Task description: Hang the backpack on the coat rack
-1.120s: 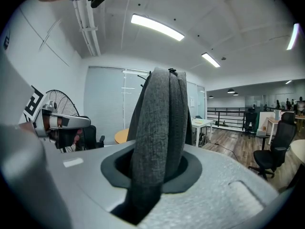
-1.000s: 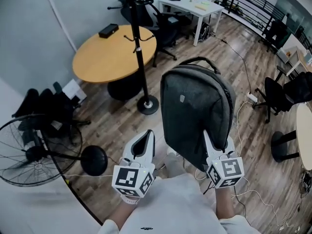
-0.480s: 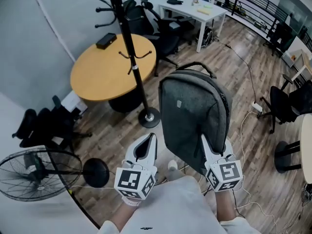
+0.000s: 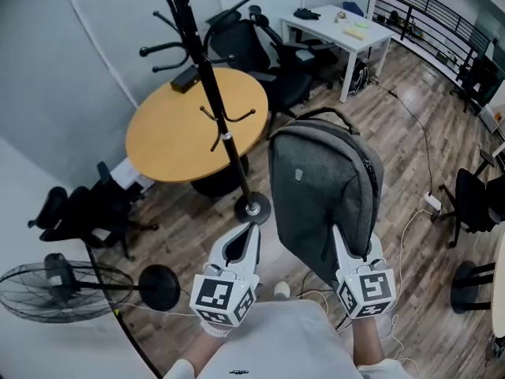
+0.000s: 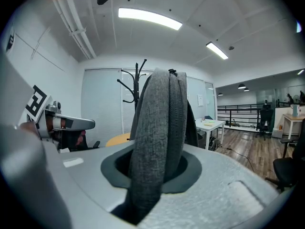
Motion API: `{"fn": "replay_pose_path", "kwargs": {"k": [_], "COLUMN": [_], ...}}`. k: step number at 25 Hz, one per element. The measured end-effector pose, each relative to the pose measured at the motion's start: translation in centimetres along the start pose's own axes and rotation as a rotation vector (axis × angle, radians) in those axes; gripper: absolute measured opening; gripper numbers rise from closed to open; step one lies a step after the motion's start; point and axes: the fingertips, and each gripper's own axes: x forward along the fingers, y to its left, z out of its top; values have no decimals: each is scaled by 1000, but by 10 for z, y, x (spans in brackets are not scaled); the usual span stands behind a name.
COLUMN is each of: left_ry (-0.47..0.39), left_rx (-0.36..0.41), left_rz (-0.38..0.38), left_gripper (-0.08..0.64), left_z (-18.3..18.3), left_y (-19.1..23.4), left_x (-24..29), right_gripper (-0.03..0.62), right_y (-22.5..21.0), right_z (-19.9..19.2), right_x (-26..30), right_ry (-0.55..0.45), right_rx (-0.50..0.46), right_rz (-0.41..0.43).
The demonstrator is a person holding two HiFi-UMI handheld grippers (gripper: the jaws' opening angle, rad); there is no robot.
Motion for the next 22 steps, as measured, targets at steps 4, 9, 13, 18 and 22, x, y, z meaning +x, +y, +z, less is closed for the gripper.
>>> {"fn": "replay_pose_path", "kwargs": {"k": [4, 9, 13, 18, 22], "left_ry": [11, 31, 39, 25, 19], "left_rx": [2, -7, -6, -17, -20], "left_rz": [5, -3, -1, 1, -11], "left_gripper": [17, 17, 17, 17, 17], "left_z": [0, -6, -5, -2, 5], "left_y": [-4, -12, -8, 7, 16], "left_x": [19, 35, 44, 60, 75], "right_gripper": [100, 100, 100, 100, 100], "right_y": [-16, -31, -36, -43, -48], "right_z": [4, 2, 2, 1, 6], "right_x": [11, 16, 23, 41, 56], "right_ry": [-2, 10, 18, 23, 24], "right_rx": [6, 13, 22, 25, 27], "right_rz": [9, 13, 14, 4, -7]}}
